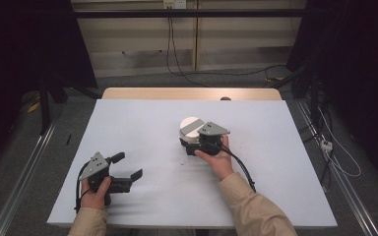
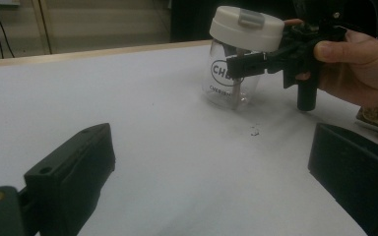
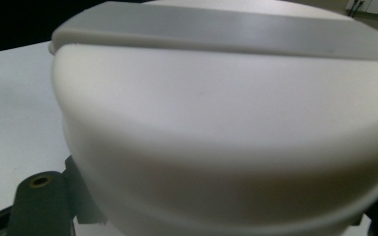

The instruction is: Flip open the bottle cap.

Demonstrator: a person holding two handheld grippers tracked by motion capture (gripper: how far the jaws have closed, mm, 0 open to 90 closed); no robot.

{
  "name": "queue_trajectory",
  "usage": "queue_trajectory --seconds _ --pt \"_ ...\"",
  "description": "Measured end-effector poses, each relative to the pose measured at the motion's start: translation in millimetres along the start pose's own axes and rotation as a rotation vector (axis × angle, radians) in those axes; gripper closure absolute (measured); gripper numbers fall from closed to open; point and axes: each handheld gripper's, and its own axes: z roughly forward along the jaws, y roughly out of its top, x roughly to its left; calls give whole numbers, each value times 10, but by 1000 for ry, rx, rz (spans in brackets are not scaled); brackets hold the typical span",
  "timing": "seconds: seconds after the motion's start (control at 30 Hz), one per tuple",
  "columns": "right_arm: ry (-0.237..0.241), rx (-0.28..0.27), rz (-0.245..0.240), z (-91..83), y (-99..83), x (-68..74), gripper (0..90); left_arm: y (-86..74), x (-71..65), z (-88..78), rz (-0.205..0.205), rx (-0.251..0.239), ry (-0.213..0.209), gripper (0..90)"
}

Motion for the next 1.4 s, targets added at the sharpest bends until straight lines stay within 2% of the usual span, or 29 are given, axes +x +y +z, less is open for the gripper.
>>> queue_trajectory --seconds 0.4,0.57,0.73,0.87,0.93,1.07,1.17,1.27,1.4 --pt "0 -3 -1 6 -5 4 186 66 -31 95 -15 0 2 35" --pt "-2 1 -12 0 -3 12 186 115 -53 173 -9 15 10 36" --pt "2 -4 -3 9 -9 0 187 150 -65 277 -23 25 13 36" --pt "0 -7 -6 17 -11 2 187 180 -94 342 -20 47 20 64" --pt "-1 -8 -1 20 -12 0 187 196 -110 360 -14 51 17 64" --pt "-1 -7 -2 14 -13 -2 187 230 -116 391 -33 48 10 63" --pt "-2 -4 -8 9 -11 6 187 256 -113 430 -50 48 -11 63" --pt "1 -3 -3 2 -13 0 187 280 -112 484 -49 63 -12 88" --pt "0 0 -5 -2 -12 4 187 327 -131 555 -44 89 -18 178"
